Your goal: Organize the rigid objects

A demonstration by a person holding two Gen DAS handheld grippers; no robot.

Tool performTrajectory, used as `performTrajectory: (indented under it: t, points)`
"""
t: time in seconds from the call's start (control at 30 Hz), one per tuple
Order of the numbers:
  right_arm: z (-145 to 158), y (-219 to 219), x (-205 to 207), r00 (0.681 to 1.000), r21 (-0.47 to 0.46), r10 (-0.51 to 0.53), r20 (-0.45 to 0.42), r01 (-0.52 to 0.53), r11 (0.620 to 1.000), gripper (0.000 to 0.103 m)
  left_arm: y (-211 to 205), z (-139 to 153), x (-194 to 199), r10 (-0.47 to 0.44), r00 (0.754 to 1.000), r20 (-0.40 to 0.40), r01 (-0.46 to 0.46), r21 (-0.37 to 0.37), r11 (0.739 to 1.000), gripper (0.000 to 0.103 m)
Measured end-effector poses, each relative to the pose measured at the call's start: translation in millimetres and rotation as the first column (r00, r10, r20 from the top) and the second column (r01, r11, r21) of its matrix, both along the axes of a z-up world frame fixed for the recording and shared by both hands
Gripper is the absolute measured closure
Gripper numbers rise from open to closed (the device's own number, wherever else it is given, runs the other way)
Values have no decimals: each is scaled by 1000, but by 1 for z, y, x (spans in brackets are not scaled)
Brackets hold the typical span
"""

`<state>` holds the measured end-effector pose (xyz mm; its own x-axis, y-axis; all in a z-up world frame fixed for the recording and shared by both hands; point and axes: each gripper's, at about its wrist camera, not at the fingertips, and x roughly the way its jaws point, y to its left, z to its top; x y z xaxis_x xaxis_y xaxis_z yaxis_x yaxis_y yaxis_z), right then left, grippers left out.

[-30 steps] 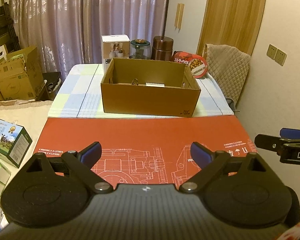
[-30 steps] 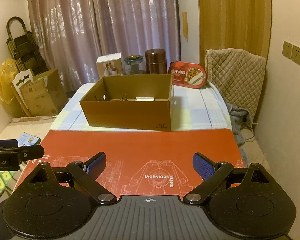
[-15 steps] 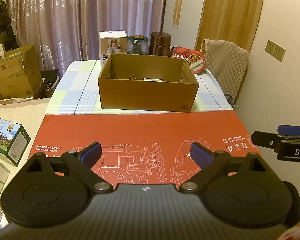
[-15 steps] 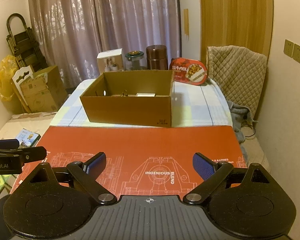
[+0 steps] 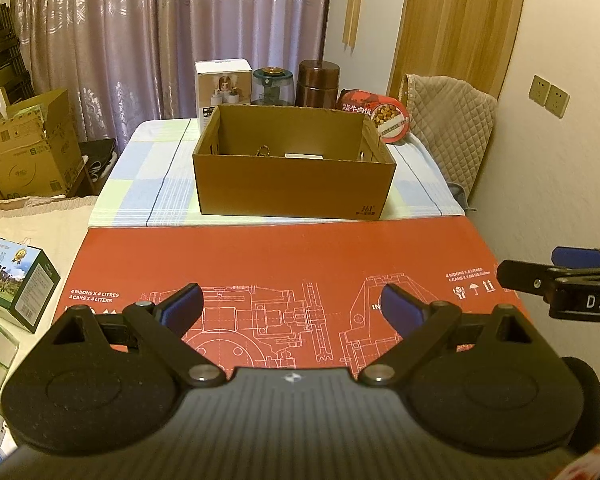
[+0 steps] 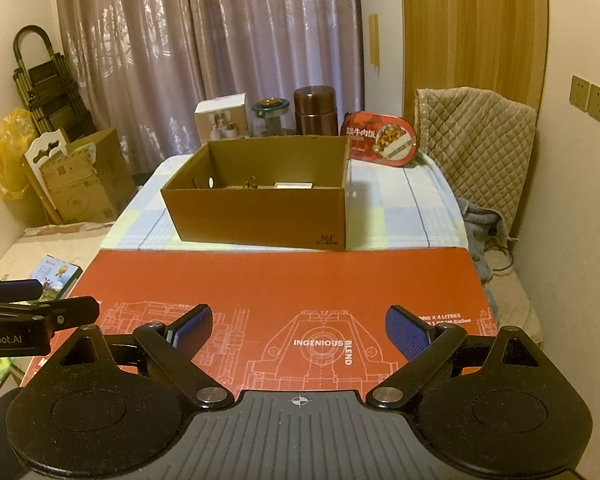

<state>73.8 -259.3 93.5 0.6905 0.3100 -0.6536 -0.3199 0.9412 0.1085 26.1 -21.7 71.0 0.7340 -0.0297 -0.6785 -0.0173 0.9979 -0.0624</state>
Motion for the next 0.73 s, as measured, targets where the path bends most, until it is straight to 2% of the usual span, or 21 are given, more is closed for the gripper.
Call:
performTrajectory:
  t: [0.53, 0.73]
  points:
    - [-3, -3, 1, 1000, 3, -7, -5, 7, 1000, 12, -4, -2, 2, -5, 1000, -1, 5, -1, 1000, 9]
    - [-6, -5, 1, 1000, 0, -11, -7, 11, 1000, 12, -2, 0, -1, 1, 1000, 28, 0, -13, 1000, 9]
